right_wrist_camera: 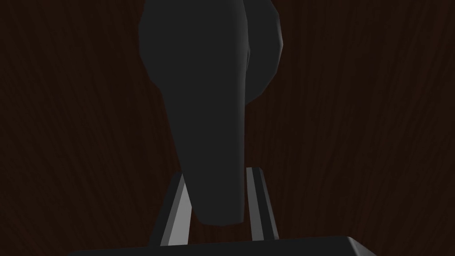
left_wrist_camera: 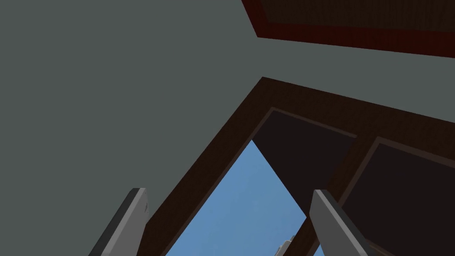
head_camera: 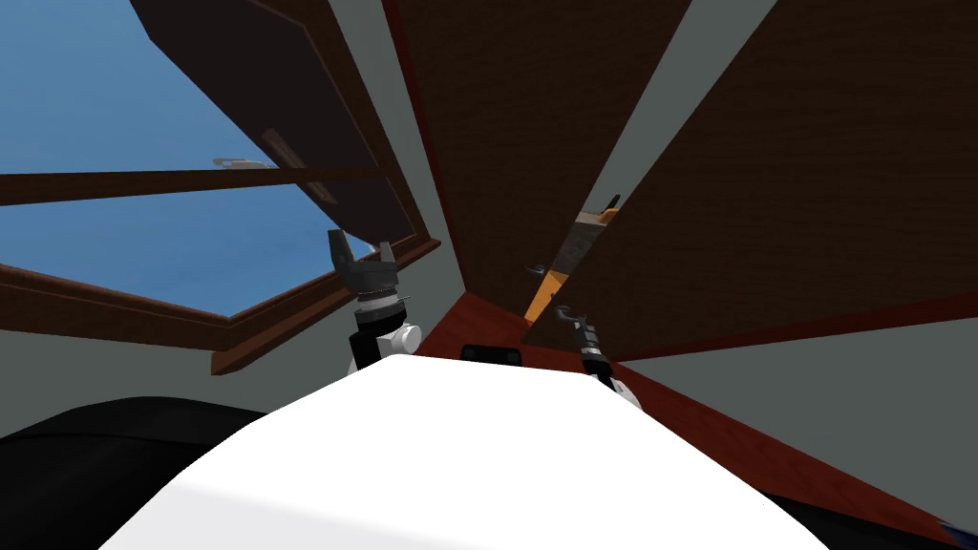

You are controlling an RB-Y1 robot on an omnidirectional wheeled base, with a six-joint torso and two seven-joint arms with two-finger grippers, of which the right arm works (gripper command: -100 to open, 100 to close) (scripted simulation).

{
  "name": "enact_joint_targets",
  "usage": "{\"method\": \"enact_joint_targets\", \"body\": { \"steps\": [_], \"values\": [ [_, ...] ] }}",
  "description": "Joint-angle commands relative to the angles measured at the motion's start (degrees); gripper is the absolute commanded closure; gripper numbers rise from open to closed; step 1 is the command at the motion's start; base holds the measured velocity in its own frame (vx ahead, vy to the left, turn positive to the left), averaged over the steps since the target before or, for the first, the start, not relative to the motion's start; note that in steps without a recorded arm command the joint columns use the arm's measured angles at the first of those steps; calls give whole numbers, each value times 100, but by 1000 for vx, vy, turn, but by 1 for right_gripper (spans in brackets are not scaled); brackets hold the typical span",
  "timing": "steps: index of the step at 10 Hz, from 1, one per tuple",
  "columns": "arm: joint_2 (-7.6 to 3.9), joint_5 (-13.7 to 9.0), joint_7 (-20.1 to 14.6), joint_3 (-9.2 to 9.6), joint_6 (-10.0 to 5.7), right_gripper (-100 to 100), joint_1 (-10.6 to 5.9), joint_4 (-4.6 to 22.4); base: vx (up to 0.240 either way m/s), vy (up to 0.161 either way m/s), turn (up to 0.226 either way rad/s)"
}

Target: Pull the door open

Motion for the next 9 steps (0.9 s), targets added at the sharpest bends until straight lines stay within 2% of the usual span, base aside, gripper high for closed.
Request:
{"method": "enact_joint_targets", "body": {
  "steps": [1,2,4,5,7,8,9],
  "values": [
    [17,91,-78,92,-179,100,24,47,-147,-42,93],
    [0,122,-115,110,-239,100,59,48,-118,-35,52],
    [-58,230,-249,175,-454,100,182,50,-146,-59,111],
    [-58,230,-249,175,-454,100,182,50,-120,-30,41],
    [-97,302,-338,218,-597,100,263,52,-112,-24,52],
    [-138,252,-318,151,-478,100,281,-26,-60,-24,-8],
    [-168,296,-363,135,-647,100,376,40,-156,-34,211]
  ]
}}
